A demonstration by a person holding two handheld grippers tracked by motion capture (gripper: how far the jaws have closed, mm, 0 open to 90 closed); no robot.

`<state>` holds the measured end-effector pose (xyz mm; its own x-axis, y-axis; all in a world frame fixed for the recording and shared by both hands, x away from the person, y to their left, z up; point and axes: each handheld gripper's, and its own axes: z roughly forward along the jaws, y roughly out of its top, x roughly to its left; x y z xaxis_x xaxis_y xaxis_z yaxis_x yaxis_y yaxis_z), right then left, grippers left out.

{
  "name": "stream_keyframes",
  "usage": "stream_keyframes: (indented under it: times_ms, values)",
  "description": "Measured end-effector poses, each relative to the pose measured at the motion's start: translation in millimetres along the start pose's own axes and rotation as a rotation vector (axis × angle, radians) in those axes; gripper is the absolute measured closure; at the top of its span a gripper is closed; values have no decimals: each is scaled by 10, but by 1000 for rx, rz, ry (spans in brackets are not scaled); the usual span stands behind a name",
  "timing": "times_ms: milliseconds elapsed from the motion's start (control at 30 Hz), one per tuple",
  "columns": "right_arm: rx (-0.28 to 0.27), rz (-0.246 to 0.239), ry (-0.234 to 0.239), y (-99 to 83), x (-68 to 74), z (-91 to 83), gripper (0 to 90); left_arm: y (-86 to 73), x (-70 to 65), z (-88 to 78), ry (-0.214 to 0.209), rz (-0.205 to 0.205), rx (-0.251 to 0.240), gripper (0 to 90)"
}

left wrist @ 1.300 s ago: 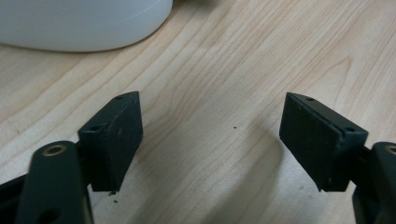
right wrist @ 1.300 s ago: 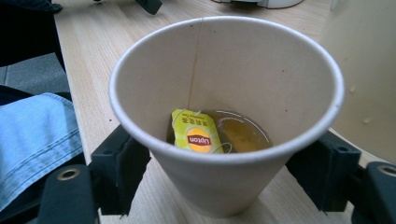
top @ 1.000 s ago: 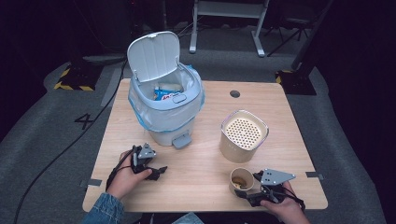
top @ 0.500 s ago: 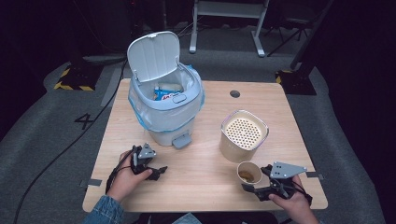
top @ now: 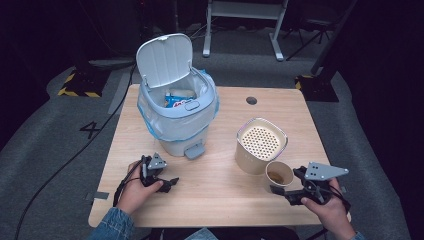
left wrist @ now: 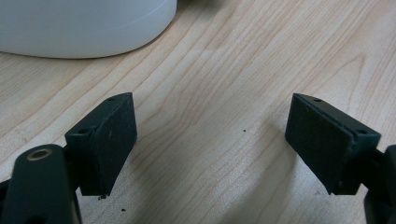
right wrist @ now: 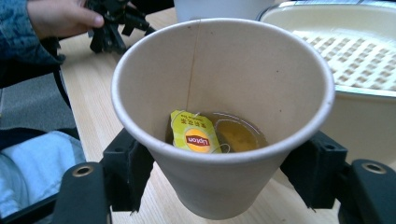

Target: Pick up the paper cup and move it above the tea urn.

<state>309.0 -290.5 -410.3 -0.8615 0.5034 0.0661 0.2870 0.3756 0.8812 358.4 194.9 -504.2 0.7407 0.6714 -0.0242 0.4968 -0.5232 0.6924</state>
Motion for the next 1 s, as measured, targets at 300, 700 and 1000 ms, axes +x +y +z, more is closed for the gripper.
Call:
stream_keyframes:
  times_ms: [300, 700, 1000]
  values:
    - [-25, 9, -34, 267, -80, -185, 316, 0, 0, 0, 0, 0, 0, 171]
    - [-53, -33, -97, 694, -346, -255, 316, 0, -3, 1, 0, -2, 0, 172]
    - [-53, -47, -136, 839, -584, -148, 317, 0, -1, 0, 1, 1, 0, 172]
